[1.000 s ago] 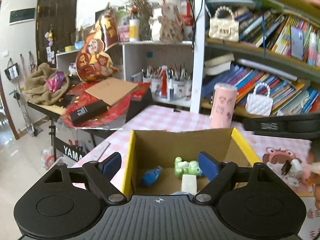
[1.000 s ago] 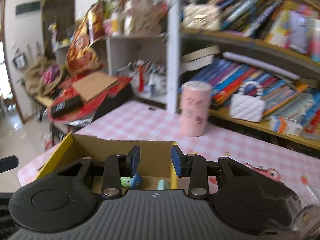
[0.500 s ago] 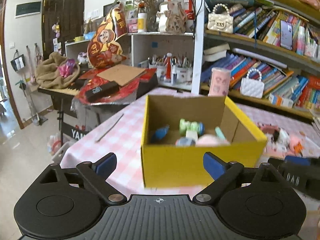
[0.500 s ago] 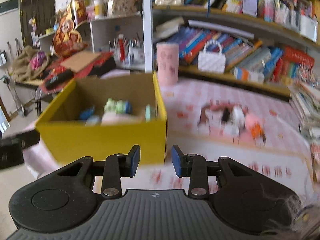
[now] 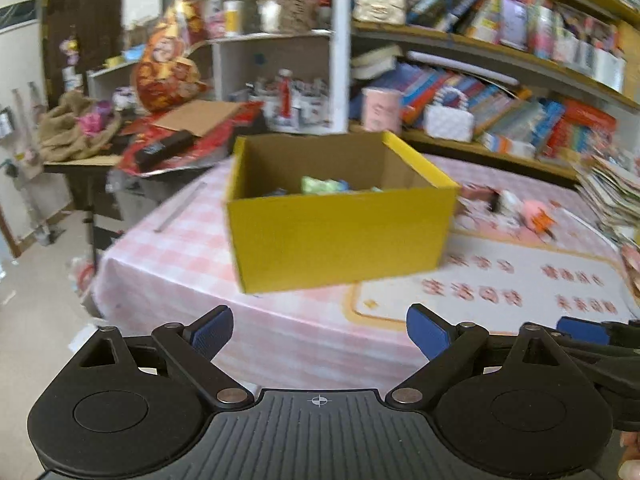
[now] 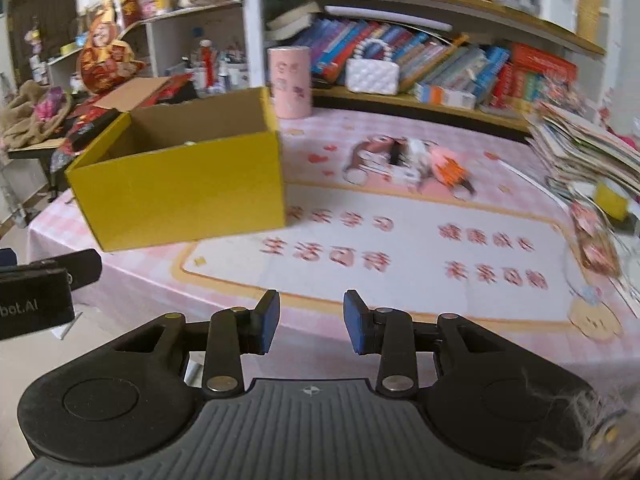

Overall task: Organize objects
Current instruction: 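Withdraw both grippers from the box toward the remaining toys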

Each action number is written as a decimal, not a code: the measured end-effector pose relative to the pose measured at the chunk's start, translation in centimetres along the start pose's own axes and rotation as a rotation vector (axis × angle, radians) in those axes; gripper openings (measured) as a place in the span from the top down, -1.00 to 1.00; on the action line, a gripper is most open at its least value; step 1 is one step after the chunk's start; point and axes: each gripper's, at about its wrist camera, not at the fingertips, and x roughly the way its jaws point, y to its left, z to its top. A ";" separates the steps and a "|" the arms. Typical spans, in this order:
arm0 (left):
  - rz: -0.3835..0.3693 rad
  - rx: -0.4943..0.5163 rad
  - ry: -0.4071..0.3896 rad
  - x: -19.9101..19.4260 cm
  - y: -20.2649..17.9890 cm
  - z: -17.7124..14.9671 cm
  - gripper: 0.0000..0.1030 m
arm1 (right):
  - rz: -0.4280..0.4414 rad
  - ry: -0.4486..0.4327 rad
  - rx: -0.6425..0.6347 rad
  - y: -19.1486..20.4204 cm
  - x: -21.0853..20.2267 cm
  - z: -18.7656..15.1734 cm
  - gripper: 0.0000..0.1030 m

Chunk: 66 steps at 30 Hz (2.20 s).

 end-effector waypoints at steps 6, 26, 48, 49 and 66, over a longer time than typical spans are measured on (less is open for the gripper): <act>-0.073 0.066 0.005 0.2 -2.9 0.0 -0.85 | -0.073 0.000 0.060 -2.4 -0.9 -0.6 0.26; -0.213 0.160 0.066 5.1 -12.7 1.9 -0.85 | -0.210 0.075 0.145 -11.4 1.6 0.2 0.25; -0.211 0.154 0.115 12.7 -20.8 5.8 -0.83 | -0.179 0.112 0.159 -19.7 9.3 5.6 0.25; -0.207 0.153 0.115 12.9 -21.1 6.0 -0.82 | -0.177 0.113 0.165 -20.1 9.6 5.9 0.25; -0.135 0.137 0.128 21.1 -25.7 9.4 -0.73 | -0.066 0.072 0.249 -26.4 16.2 12.4 0.25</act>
